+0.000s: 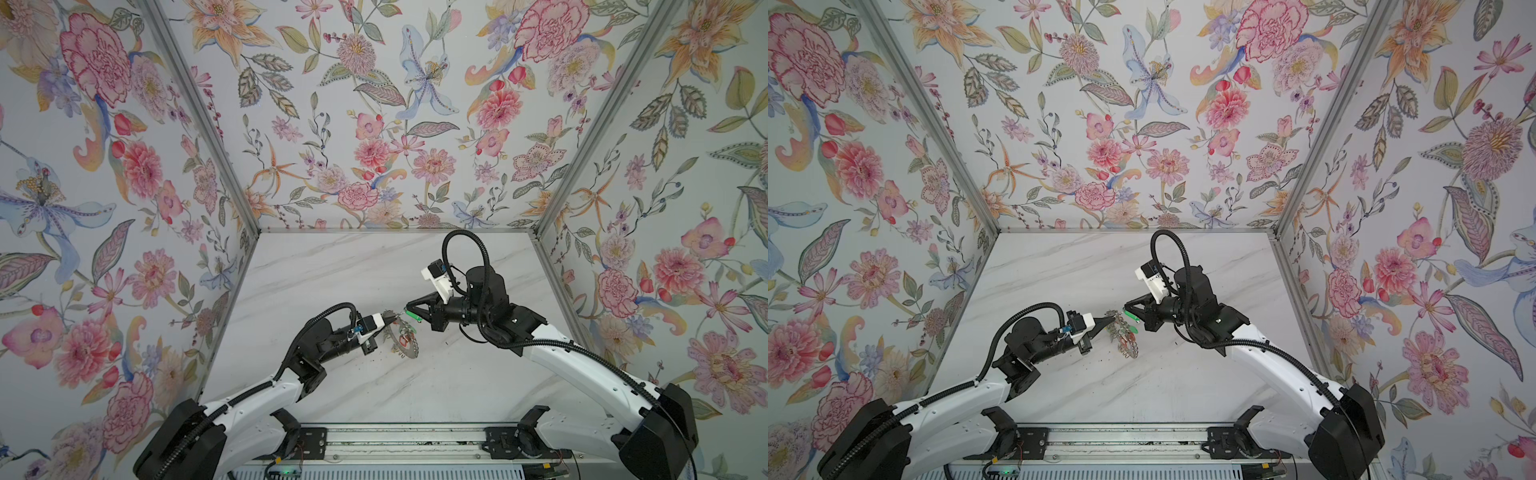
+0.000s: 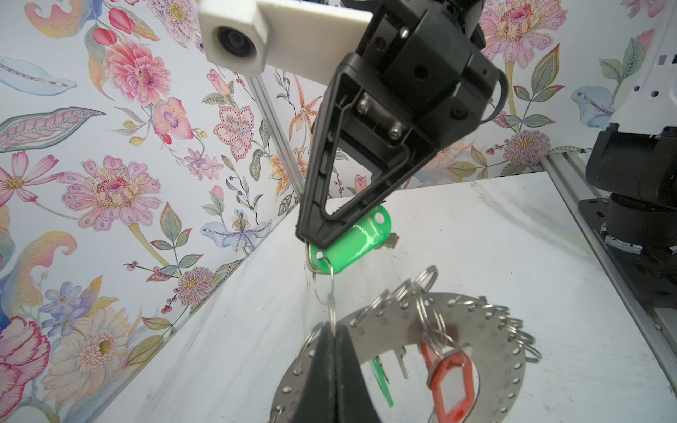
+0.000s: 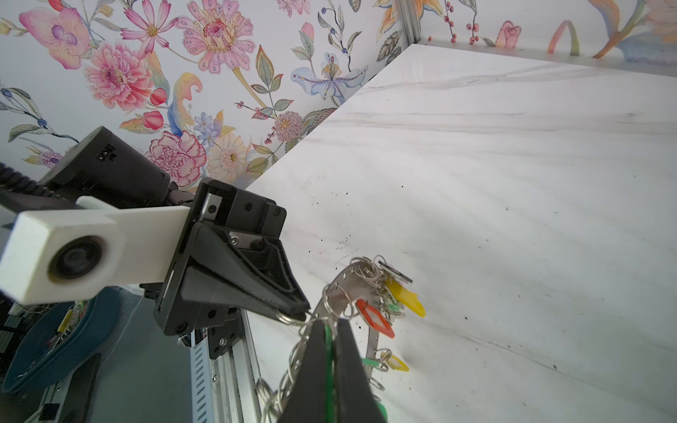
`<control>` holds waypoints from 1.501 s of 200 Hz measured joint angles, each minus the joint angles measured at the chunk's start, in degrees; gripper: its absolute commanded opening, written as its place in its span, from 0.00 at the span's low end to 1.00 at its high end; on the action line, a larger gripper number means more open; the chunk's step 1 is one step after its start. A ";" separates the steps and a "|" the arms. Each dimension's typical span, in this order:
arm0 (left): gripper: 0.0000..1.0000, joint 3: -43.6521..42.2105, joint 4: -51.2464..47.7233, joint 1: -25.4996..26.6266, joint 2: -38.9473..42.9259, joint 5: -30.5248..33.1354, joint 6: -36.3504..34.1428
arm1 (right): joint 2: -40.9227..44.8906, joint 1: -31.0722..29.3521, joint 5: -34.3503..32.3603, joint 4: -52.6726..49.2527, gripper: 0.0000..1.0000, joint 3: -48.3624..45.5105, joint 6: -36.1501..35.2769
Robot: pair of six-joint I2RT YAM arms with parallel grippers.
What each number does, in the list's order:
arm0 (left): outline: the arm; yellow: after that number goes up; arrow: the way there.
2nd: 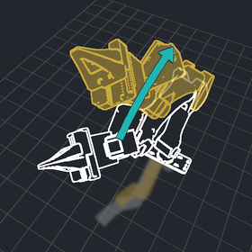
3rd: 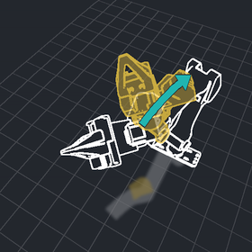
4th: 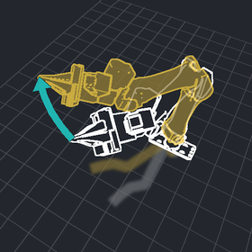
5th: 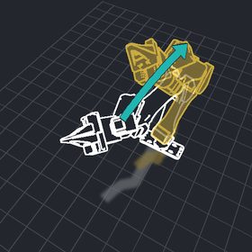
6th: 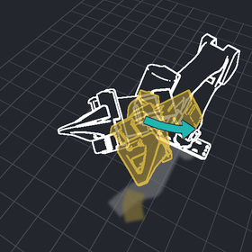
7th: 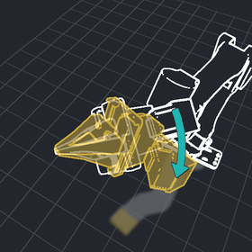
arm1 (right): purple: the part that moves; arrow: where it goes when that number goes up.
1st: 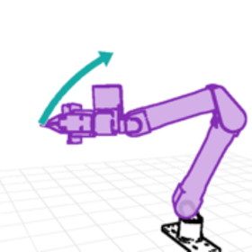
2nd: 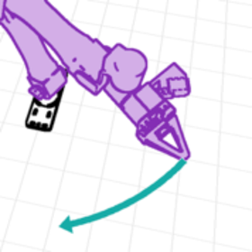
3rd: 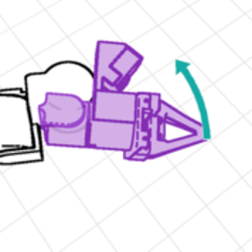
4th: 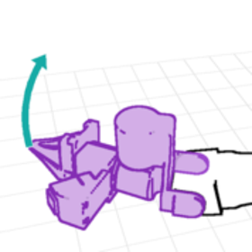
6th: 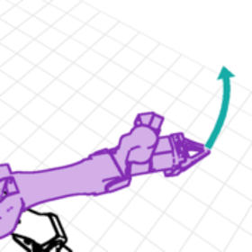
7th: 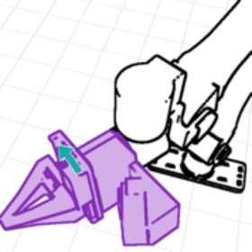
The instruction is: Remove the keys from the keyring
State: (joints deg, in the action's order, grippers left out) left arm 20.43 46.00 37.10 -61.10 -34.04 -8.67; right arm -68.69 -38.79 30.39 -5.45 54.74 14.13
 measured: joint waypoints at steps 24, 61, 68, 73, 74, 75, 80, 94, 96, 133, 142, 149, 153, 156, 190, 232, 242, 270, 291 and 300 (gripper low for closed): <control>0.00 0.74 -0.17 0.07 -0.85 0.04 -0.90 | -0.02 0.00 -0.87 -1.03 0.00 0.79 -0.04; 0.00 1.77 -0.11 0.48 -2.69 0.04 -1.53 | 0.00 -0.02 -2.54 -3.19 0.00 2.19 -0.46; 0.00 1.97 -0.13 0.59 -2.95 0.07 -1.68 | -0.02 -0.02 -2.75 -3.52 0.00 2.40 -0.46; 0.00 2.14 -0.17 0.59 -3.10 0.15 -1.90 | -0.02 -0.02 -2.95 -3.82 0.00 2.60 -0.46; 0.00 2.14 -0.20 0.61 -3.13 0.17 -1.92 | 0.00 -0.02 -2.97 -3.87 0.00 2.62 -0.46; 0.00 2.16 -0.20 0.61 -3.17 0.20 -1.92 | -0.02 -0.02 -2.99 -3.91 0.00 2.64 -0.46; 0.00 2.27 -0.26 0.74 -3.28 0.24 -2.10 | -0.02 -0.02 -3.10 -4.09 0.00 2.82 -0.46; 0.00 2.67 -0.50 0.98 -3.61 0.50 -2.54 | -0.07 -0.13 -3.74 -4.44 0.00 3.21 -0.46; 0.00 2.78 -0.57 1.03 -3.65 0.61 -2.56 | -0.07 -0.15 -3.87 -4.46 0.00 3.26 -0.46; 0.00 3.58 -2.27 1.57 -4.24 2.32 -3.50 | -0.76 -1.33 -6.32 -5.11 0.00 4.37 -0.81; 0.00 3.65 -2.64 1.68 -4.33 2.99 -3.76 | -0.94 -1.68 -7.06 -5.18 0.00 4.50 -0.87; 0.00 3.76 -2.97 1.79 -4.39 3.30 -3.96 | -1.11 -1.79 -7.43 -5.18 0.00 4.59 -0.87; 0.00 3.80 -3.08 1.88 -4.48 3.52 -4.02 | -1.25 -1.88 -7.72 -5.25 0.00 4.74 -0.87; 0.00 3.89 -3.21 1.92 -4.57 3.72 -4.07 | -1.33 -1.92 -7.78 -5.29 0.00 4.81 -0.85; 0.00 4.76 -4.07 2.54 -5.68 5.62 -4.46 | -1.57 -2.12 -9.31 -5.46 0.00 4.94 -0.85; 0.00 6.32 -5.20 3.50 -7.34 7.58 -4.81 | -1.70 -2.14 -10.12 -5.44 0.00 5.18 -0.59; 0.00 6.69 -5.42 3.58 -7.74 7.93 -4.90 | -1.84 -2.29 -10.40 -5.44 0.00 5.35 -0.39; 0.00 7.54 -5.81 3.69 -8.72 8.83 -4.90 | -2.49 -3.04 -11.19 -5.35 0.00 6.03 0.24; 0.00 8.31 -6.19 3.69 -9.66 8.83 -4.90 | -2.58 -3.80 -11.93 -5.29 0.00 6.08 0.68; 0.00 8.55 -6.32 3.69 -9.97 8.79 -4.87 | -2.60 -4.11 -12.31 -5.27 0.00 6.08 0.87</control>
State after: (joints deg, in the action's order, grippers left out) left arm 28.97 39.68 40.80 -71.07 -25.26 -13.54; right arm -71.29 -42.89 18.09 -10.72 60.82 15.00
